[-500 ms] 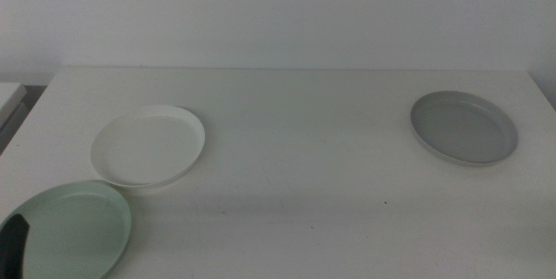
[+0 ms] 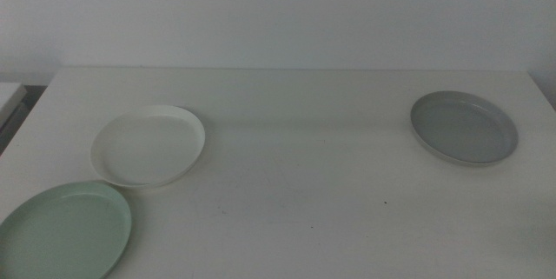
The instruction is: Stack the three bowls on top of each other.
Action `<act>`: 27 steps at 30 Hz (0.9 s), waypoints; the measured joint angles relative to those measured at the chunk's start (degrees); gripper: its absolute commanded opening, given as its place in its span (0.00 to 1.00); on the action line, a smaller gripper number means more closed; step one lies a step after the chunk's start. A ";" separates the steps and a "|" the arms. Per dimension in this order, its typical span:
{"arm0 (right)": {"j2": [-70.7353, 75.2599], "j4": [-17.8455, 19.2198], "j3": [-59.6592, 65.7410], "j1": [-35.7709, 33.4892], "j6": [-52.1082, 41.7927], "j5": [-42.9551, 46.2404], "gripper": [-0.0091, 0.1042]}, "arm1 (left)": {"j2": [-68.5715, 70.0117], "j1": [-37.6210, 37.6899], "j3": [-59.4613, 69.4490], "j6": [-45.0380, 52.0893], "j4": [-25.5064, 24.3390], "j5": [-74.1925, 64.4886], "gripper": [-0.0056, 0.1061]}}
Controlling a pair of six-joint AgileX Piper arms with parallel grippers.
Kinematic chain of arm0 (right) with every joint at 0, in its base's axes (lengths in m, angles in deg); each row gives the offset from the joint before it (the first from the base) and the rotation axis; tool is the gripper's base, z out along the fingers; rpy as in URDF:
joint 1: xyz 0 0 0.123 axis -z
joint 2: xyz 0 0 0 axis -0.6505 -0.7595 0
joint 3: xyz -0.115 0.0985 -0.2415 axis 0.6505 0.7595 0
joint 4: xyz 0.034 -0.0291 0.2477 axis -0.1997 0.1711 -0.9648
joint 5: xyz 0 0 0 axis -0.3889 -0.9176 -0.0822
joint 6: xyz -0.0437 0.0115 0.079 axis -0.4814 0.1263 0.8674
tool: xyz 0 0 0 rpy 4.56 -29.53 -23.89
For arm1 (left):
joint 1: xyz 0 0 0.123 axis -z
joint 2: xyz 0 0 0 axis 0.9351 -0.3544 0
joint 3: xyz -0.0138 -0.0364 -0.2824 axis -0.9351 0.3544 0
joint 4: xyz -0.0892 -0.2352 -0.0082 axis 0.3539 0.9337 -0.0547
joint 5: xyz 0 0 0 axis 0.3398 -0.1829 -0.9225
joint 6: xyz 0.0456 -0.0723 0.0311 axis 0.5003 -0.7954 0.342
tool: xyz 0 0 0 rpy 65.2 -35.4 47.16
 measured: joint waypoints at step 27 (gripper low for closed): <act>0.00 0.00 0.00 0.00 0.00 0.00 0.90 | -42.89 -5.53 -24.31 7.62 6.78 -20.55 0.89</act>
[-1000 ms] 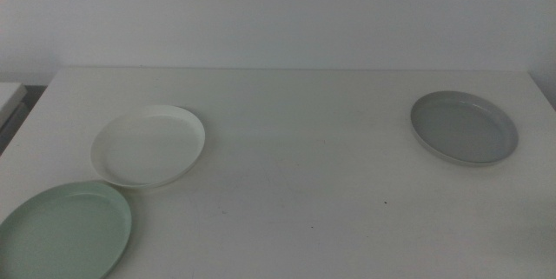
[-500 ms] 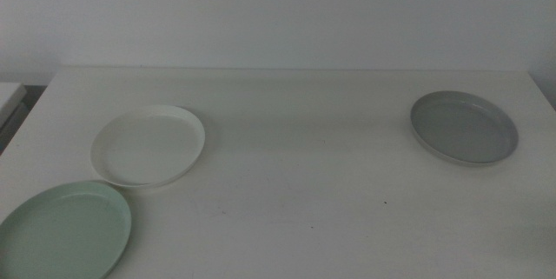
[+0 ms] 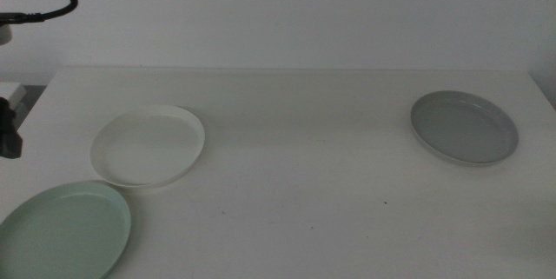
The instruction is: Stack the three bowls on top of each other.
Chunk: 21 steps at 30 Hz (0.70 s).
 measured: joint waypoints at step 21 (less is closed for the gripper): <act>0.00 0.00 0.00 0.00 0.00 0.00 0.90 | -25.93 -16.22 -1.90 23.95 6.27 4.55 0.89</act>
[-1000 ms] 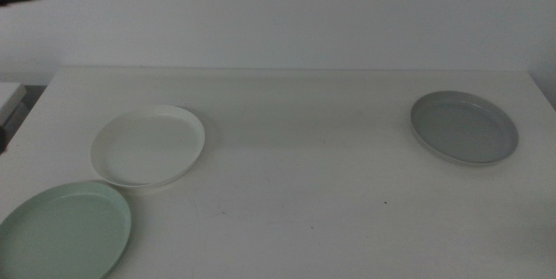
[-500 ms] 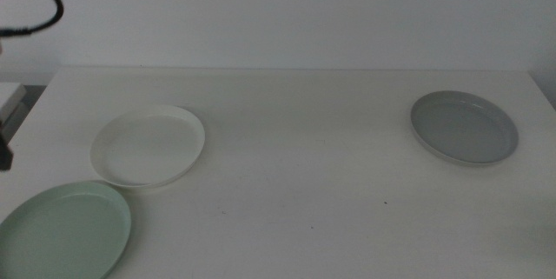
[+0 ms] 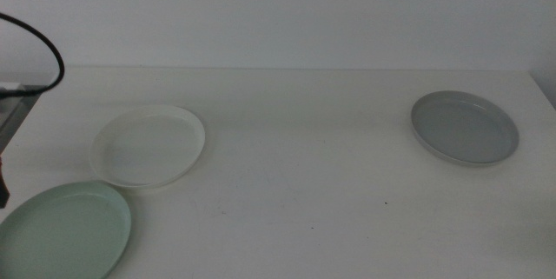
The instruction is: Stack the three bowls on top of each other.
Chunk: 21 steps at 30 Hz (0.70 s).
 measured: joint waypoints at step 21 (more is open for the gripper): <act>0.00 0.00 0.00 0.00 0.00 0.00 0.90 | -14.68 0.00 -0.09 1.31 1.77 1.40 0.74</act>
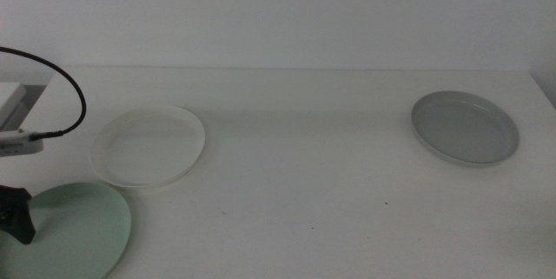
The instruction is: Stack the three bowls on top of each other.
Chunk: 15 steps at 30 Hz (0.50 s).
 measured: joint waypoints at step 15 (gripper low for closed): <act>0.00 0.00 0.00 0.00 0.00 0.00 0.90 | -0.13 0.00 0.00 -1.46 0.00 -1.33 0.23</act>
